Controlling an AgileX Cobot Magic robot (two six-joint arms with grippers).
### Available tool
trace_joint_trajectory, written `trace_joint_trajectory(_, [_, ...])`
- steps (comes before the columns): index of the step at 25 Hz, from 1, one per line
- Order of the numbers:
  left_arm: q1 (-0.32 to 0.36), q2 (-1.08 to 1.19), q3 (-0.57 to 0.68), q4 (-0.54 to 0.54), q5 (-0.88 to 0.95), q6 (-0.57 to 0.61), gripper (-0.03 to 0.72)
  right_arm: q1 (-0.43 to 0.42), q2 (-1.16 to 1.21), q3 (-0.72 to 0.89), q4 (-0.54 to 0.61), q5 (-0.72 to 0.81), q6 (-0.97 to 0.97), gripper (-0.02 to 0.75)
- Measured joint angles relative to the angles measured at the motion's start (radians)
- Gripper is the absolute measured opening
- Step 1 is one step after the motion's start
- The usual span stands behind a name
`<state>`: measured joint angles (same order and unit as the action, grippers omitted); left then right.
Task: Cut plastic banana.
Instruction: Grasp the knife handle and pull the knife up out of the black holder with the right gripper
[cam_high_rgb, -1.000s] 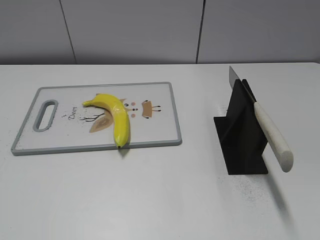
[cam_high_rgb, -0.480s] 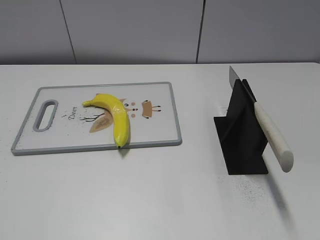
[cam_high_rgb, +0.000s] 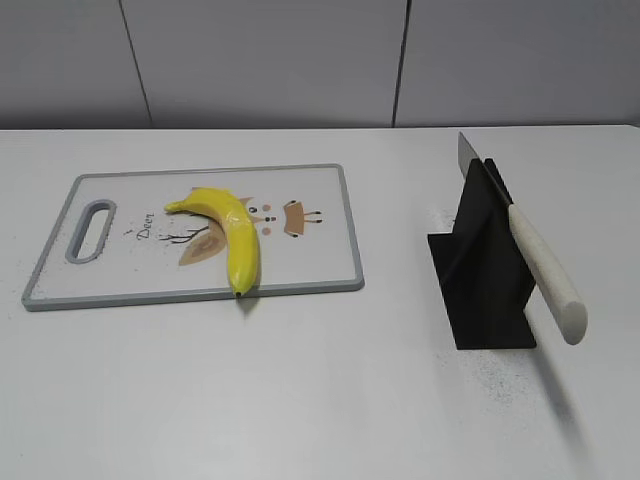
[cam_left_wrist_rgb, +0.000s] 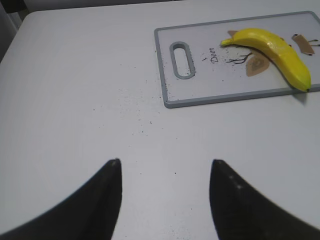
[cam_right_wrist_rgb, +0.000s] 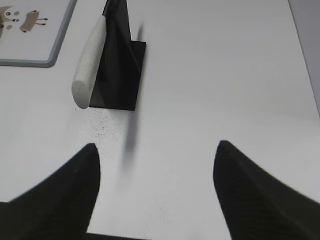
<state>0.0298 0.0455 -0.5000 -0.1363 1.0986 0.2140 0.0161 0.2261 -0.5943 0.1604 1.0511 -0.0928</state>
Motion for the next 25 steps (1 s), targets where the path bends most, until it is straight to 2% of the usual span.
trace_joint_trajectory(6, [0.000, 0.000, 0.000, 0.000, 0.000, 0.000, 0.550, 0.009, 0.266, -0.151, 0.013, 0.056, 0.016, 0.546])
trace_joint_trajectory(12, [0.000, 0.000, 0.000, 0.000, 0.000, 0.000, 0.550, 0.056, 0.405, -0.237, 0.016, 0.071, 0.056, 0.546])
trace_joint_trajectory(18, [0.000, 0.000, 0.000, 0.000, -0.001, 0.000, 0.550, 0.217, 0.598, -0.309, -0.029, 0.109, 0.140, 0.545])
trace_joint_trajectory(23, [0.000, 0.000, 0.000, 0.000, -0.001, 0.000, 0.550, 0.376, 0.786, -0.406, -0.131, 0.128, 0.237, 0.543])
trace_joint_trajectory(25, [0.000, 0.000, 0.000, 0.001, -0.001, 0.000, 0.550, 0.410, 0.866, -0.446, -0.140, 0.131, 0.265, 0.543])
